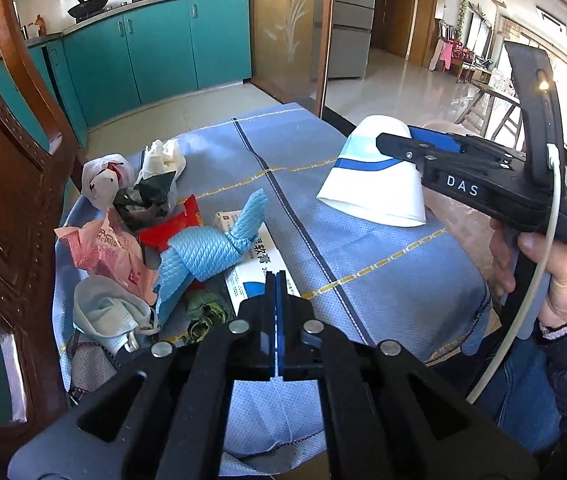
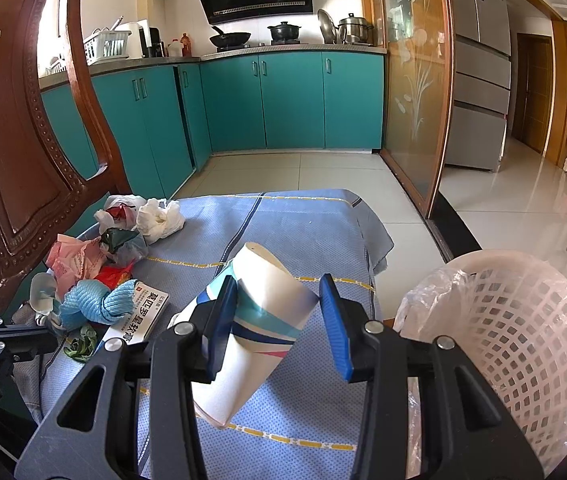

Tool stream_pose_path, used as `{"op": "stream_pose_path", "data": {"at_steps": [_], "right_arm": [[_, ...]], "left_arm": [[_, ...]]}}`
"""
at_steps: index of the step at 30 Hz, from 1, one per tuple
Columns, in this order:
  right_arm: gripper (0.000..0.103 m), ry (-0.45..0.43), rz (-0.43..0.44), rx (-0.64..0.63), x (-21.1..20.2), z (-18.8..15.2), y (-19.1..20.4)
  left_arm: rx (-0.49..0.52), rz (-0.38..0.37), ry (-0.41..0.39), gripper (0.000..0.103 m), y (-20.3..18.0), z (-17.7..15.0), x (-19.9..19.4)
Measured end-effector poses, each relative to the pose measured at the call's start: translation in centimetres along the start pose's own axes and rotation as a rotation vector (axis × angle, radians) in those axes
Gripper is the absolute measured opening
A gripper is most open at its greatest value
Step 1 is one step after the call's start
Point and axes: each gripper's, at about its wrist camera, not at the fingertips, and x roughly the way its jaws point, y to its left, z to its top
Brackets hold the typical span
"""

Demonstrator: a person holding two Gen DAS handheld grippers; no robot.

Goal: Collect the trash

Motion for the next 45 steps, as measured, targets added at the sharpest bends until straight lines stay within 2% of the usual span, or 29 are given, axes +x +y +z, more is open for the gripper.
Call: {"op": "stream_pose_path", "data": {"at_steps": [12, 17, 24, 28, 45], "right_arm": [[0.043, -0.005, -0.006, 0.003, -0.3, 0.0, -0.2], [0.043, -0.017, -0.011, -0.003, -0.8, 0.1, -0.2], [0.043, -0.016, -0.014, -0.002, -0.9, 0.1, -0.2], [0.043, -0.016, -0.014, -0.002, -0.9, 0.1, -0.3], [0.043, -0.026, -0.01, -0.006, -1.1, -0.1, 0.1]], "left_arm": [[-0.012, -0.015, -0.019, 0.001, 0.5, 0.0, -0.5], [0.004, -0.043, -0.055, 0.001, 0.1, 0.1, -1.3], [0.017, -0.093, -0.162, 0.001, -0.6, 0.4, -3.3], [0.019, -0.093, -0.199, 0.001, -0.7, 0.6, -3.8], [-0.008, -0.094, -0.254, 0.001, -0.1, 0.7, -4.8]]}}
